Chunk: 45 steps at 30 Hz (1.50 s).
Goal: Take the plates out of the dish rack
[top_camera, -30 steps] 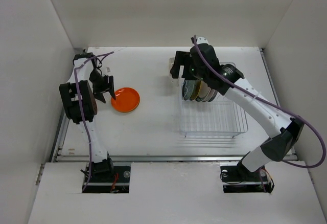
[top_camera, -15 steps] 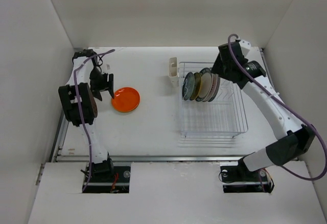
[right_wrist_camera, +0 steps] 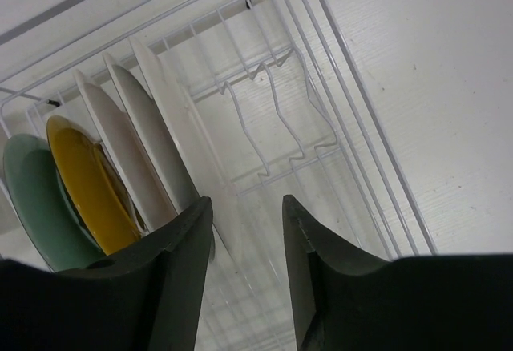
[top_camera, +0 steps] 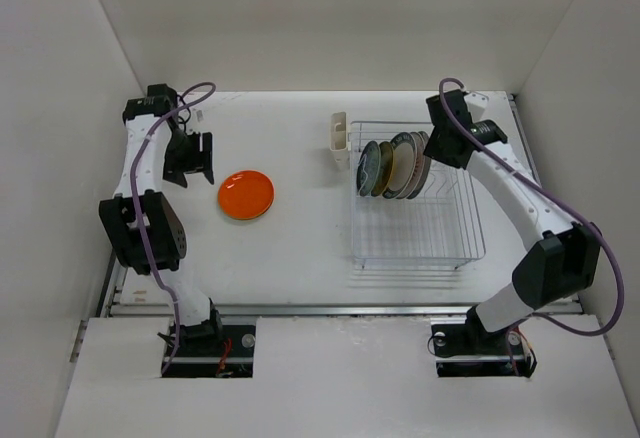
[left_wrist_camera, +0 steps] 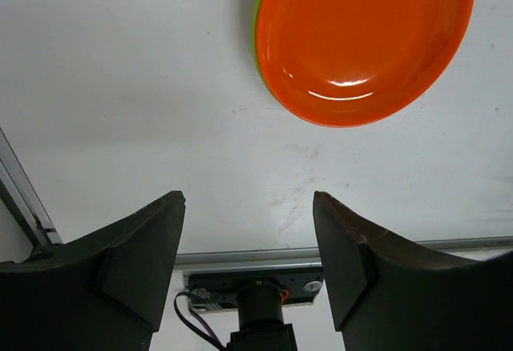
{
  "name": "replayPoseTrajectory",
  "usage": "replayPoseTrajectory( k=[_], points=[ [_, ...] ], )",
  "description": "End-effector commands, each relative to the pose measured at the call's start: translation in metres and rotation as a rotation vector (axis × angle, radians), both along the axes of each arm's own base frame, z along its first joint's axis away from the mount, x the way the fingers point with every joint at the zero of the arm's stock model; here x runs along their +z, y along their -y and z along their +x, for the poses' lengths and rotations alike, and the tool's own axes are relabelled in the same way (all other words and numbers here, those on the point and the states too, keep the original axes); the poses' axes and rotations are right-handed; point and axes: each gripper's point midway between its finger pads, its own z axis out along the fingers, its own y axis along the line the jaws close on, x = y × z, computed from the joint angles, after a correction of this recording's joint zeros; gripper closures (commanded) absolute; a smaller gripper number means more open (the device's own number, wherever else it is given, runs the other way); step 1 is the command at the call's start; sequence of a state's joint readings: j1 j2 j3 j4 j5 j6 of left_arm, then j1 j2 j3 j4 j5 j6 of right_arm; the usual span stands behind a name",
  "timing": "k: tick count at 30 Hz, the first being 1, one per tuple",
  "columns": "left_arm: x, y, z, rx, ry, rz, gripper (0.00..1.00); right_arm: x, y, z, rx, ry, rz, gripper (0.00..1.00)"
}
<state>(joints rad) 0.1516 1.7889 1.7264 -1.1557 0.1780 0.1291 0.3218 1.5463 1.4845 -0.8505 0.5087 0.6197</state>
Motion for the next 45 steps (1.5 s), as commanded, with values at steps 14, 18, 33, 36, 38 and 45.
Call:
replayPoseTrajectory(
  k=[14, 18, 33, 36, 38, 45],
  points=[
    [-0.007, -0.001, -0.01, 0.001, -0.04, 0.01, 0.38, -0.018, -0.01, 0.002, 0.061, 0.012, 0.041, 0.46],
    [-0.009, -0.001, -0.012, 0.0, -0.049, 0.008, 0.38, -0.026, -0.014, 0.01, 0.084, 0.014, 0.039, 0.53],
    [-0.014, -0.001, -0.014, 0.0, -0.059, 0.007, 0.38, 0.04, 0.03, 0.002, -0.032, 0.09, -0.134, 1.0],
    [-0.009, -0.001, -0.01, 0.001, -0.041, 0.009, 0.38, 0.092, 0.052, -0.008, -0.122, 0.174, -0.197, 1.0],
    [-0.007, -0.002, -0.007, 0.001, -0.031, 0.011, 0.38, 0.114, 0.065, -0.021, -0.163, 0.189, -0.236, 1.0],
    [-0.001, -0.002, -0.008, 0.001, -0.021, 0.012, 0.38, 0.177, 0.081, -0.045, -0.237, 0.276, -0.304, 1.0]
  ],
)
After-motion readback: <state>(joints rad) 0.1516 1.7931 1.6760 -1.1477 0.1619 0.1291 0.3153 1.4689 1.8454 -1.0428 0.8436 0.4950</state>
